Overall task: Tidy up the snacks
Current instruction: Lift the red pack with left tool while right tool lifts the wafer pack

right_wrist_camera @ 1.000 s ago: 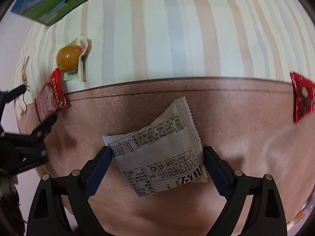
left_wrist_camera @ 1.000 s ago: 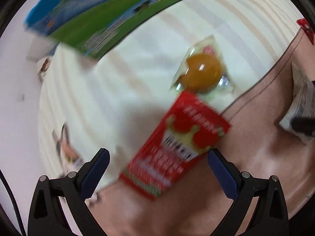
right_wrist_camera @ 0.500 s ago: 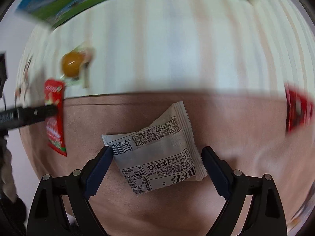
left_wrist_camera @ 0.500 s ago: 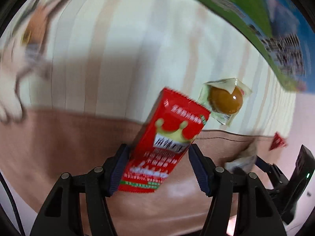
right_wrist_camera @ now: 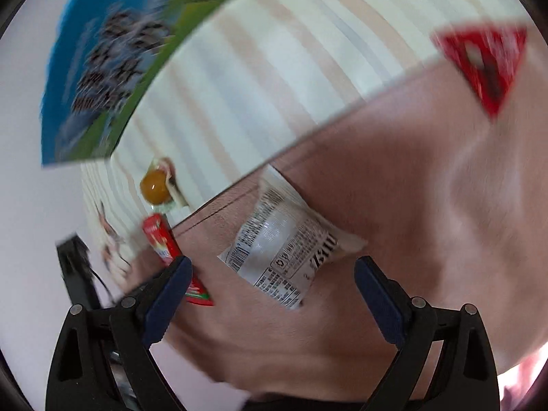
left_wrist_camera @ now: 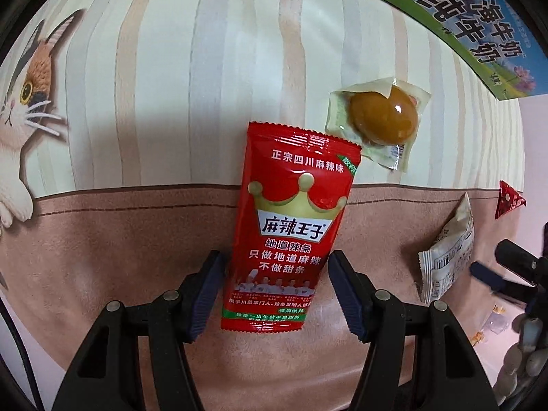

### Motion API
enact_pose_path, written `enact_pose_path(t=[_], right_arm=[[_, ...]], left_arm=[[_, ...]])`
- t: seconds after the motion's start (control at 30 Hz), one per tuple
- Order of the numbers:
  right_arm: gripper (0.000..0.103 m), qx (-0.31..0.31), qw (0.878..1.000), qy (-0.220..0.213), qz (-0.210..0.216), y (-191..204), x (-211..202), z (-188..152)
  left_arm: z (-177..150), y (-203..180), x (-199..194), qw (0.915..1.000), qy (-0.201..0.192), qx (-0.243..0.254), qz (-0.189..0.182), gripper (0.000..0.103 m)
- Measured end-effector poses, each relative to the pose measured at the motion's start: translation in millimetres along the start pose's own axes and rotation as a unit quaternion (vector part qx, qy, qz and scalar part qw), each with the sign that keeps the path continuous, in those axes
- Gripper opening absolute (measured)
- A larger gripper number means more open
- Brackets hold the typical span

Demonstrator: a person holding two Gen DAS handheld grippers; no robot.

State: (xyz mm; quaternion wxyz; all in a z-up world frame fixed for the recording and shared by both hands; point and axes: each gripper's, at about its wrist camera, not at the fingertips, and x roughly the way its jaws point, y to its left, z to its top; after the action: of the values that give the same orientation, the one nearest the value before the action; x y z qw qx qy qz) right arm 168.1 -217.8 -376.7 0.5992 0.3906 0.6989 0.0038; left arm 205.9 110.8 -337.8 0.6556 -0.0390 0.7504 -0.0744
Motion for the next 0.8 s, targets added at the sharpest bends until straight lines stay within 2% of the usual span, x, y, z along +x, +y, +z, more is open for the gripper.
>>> enact_pose_path(t=[0.13,0.23,0.27,0.37,0.43,0.5,0.53,0.57,0.67,0.7,0.73,0.8], right_arm=[[0.098,0.033,0.999,0.016,0.010,-2,26,-7],[0.097,0.066,0.998,0.020,0.005,3,44,2],[0.091,0.071,0.997,0.016,-0.003,4,48,3],[0.072,0.027,0.998,0.006,-0.064,17,50,10],[0.068,-0.037,0.994,0.000,-0.103,33,51,8],[0.067,-0.112,0.982,-0.006,-0.151,52,52,3],[0.067,-0.158,0.971,-0.007,-0.179,63,53,-2],[0.066,-0.201,0.959,-0.006,-0.202,73,56,-7],[0.067,-0.319,0.904,-0.002,-0.283,100,68,-27],[0.067,-0.333,0.897,-0.005,-0.292,103,70,-31],[0.067,-0.331,0.898,-0.004,-0.291,103,72,-31],[0.067,-0.294,0.916,0.006,-0.271,95,74,-27]], left_arm=[[0,5,4,1.0000,-0.002,-0.004,-0.002,0.062],[1,9,9,1.0000,-0.006,-0.005,0.001,0.062],[1,8,8,1.0000,-0.007,-0.005,0.002,0.062],[2,2,10,0.9999,-0.013,-0.001,0.010,0.062],[2,-2,8,0.9997,-0.017,0.005,0.016,0.062],[2,-11,15,0.9995,-0.019,0.011,0.021,0.062],[2,-15,16,0.9994,-0.020,0.017,0.025,0.062],[2,-17,16,0.9992,-0.020,0.020,0.027,0.062],[4,-25,18,0.9983,-0.031,0.031,0.037,0.062],[5,-27,18,0.9980,-0.037,0.033,0.039,0.062],[6,-28,18,0.9978,-0.043,0.031,0.040,0.059],[7,-28,11,0.9970,-0.062,0.015,0.042,0.052]])
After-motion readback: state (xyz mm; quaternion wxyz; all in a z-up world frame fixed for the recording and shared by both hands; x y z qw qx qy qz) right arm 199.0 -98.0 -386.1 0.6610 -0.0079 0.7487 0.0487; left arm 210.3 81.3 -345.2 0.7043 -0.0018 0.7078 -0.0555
